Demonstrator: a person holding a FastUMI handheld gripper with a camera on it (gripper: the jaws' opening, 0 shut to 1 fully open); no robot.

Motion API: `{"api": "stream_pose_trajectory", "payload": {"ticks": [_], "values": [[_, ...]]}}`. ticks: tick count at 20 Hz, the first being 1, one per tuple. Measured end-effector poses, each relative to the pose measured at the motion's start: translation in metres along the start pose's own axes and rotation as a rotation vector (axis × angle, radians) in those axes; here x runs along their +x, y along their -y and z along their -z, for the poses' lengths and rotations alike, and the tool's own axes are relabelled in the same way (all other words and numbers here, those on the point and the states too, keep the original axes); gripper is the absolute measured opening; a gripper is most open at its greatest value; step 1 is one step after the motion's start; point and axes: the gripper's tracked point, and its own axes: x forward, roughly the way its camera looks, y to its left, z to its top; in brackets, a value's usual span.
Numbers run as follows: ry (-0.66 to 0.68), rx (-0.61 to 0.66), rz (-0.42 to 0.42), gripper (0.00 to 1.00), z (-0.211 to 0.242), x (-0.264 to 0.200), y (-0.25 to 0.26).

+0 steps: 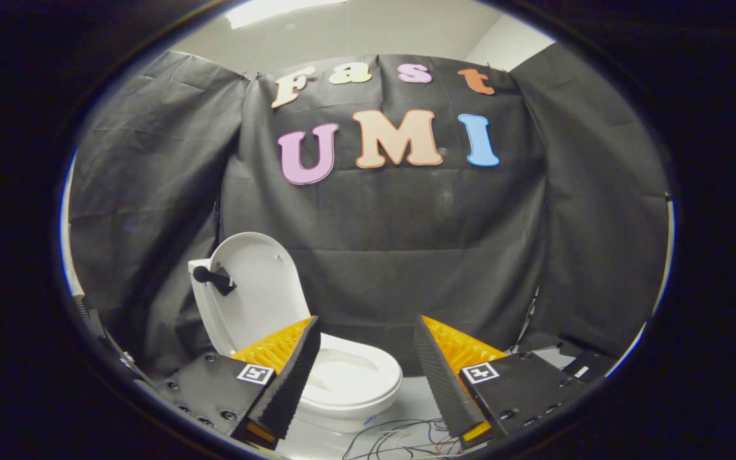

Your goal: Open the toilet lid.

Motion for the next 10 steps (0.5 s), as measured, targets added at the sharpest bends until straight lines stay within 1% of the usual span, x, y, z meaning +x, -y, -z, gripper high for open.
{"api": "stream_pose_trajectory", "payload": {"ticks": [10], "values": [[0.0,-0.001,-0.001,1.0,0.0003,0.0003,0.0002]]}}
